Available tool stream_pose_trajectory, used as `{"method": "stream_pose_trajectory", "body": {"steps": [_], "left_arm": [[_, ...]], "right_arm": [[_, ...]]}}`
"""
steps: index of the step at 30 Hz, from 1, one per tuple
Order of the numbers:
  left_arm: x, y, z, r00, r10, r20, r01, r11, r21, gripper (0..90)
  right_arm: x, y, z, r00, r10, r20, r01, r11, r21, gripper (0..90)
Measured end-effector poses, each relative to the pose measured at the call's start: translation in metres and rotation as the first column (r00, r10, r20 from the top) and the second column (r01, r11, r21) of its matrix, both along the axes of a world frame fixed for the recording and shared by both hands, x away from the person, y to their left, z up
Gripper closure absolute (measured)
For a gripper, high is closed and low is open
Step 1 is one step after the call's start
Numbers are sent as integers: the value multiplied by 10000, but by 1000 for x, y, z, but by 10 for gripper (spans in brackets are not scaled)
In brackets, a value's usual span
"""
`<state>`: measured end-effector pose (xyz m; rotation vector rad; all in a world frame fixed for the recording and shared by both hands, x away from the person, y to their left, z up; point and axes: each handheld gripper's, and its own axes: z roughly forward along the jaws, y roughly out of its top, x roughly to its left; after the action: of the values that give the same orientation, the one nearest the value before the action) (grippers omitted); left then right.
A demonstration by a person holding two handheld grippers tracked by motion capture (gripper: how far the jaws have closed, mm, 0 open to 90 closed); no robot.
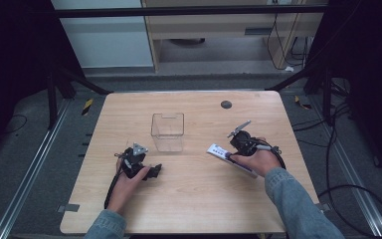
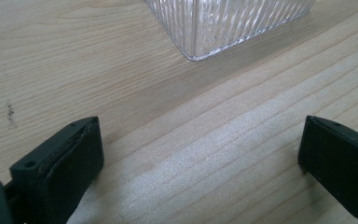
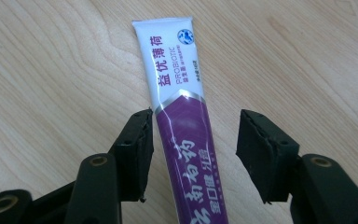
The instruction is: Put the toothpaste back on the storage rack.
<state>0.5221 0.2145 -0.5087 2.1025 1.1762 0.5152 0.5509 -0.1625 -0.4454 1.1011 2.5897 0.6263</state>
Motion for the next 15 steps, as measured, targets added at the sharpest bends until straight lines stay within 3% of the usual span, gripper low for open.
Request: {"method": "stream_pose_trajectory", "body": {"steps": [15], "left_arm": [[0, 0, 0, 10000, 4, -4, -4, 10000, 7, 0]], "right_arm": [[14, 14, -17, 9985, -4, -542, -2, 9999, -103, 453]]}}
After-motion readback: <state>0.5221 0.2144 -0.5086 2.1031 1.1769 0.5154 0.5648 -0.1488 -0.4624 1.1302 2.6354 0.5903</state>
